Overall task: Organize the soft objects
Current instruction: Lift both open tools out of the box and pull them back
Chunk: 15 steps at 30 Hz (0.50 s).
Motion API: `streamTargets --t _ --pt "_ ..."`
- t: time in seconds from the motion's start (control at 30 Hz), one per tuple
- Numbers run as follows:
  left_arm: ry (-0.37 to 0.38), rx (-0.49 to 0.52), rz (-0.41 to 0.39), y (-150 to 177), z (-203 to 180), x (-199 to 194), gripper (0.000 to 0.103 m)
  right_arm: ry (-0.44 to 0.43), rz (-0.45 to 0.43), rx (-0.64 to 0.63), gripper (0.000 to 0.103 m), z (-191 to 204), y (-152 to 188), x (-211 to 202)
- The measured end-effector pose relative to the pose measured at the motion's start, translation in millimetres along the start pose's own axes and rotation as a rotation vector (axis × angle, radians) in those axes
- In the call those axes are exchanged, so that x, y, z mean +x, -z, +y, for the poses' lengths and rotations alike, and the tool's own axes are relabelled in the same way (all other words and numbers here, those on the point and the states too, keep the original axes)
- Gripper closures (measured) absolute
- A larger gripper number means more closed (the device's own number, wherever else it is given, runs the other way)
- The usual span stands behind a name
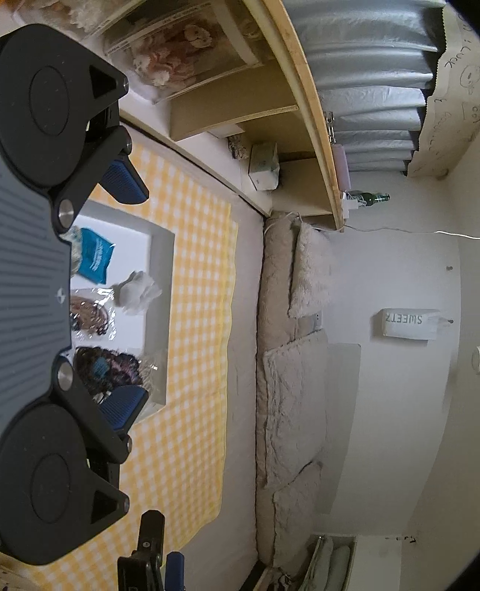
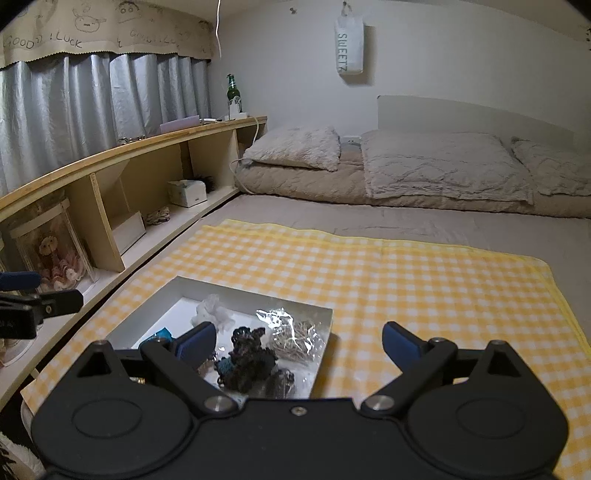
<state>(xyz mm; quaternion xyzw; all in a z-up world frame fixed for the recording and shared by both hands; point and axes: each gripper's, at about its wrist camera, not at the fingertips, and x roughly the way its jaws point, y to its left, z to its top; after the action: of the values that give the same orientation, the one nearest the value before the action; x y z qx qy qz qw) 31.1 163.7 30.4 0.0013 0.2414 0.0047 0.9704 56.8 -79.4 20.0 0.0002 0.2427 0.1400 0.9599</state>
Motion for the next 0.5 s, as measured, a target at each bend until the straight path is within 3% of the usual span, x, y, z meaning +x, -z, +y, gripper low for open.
streamTargets --t 0.5 --pt "-0.020 0.085 -0.019 34 -30 -21 0.000 0.082 -0.089 -0.021 0.000 12 47 -38"
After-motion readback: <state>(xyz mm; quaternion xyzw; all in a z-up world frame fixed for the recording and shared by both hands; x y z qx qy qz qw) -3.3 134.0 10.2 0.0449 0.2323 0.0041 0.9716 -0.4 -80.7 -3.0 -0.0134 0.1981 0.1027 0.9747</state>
